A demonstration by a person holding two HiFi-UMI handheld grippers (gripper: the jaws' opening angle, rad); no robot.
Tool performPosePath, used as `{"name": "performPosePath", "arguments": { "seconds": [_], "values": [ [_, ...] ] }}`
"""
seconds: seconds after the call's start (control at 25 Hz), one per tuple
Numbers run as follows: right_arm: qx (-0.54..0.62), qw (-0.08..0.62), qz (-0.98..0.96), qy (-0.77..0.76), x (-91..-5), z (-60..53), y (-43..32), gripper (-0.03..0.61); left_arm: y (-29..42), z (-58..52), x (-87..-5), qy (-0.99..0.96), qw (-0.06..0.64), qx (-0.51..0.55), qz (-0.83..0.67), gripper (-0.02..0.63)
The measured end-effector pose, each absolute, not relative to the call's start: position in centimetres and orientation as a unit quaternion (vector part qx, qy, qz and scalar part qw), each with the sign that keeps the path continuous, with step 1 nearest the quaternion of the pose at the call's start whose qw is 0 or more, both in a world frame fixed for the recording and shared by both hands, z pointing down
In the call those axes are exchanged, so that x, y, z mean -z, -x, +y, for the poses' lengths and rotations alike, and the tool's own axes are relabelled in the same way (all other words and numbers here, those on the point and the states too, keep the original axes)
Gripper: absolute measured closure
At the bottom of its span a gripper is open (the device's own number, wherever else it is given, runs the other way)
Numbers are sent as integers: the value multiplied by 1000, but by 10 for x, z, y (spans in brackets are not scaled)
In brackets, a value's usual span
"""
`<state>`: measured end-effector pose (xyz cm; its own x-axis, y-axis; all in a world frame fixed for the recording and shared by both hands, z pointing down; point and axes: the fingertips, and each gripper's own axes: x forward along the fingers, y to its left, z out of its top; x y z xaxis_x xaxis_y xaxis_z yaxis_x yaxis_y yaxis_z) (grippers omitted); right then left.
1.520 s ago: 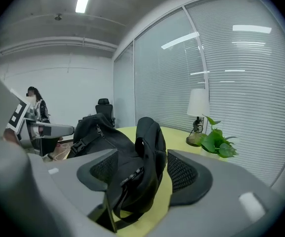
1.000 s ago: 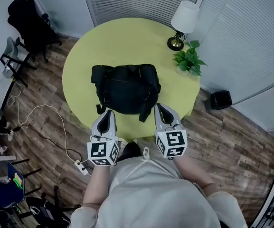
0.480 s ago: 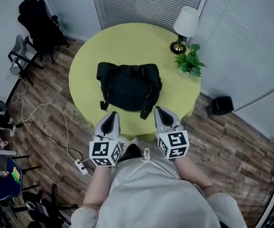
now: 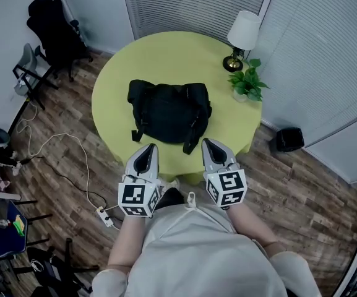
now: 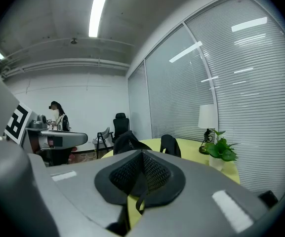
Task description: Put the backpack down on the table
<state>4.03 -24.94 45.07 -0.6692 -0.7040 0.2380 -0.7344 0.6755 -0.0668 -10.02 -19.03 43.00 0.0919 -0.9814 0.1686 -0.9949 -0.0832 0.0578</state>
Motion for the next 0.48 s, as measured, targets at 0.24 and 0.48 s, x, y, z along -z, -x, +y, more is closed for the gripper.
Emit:
{"name": "performPosePath", "arguments": {
  "seconds": [0.24, 0.48],
  "values": [
    [-67, 107, -909, -396, -455, -249, -40, 581, 96, -192, -437, -738, 84, -56, -668, 607],
    [-58, 108, -910, -396, -454, -252, -39, 581, 91, -195, -432, -743, 78, -56, -662, 607]
  ]
}}
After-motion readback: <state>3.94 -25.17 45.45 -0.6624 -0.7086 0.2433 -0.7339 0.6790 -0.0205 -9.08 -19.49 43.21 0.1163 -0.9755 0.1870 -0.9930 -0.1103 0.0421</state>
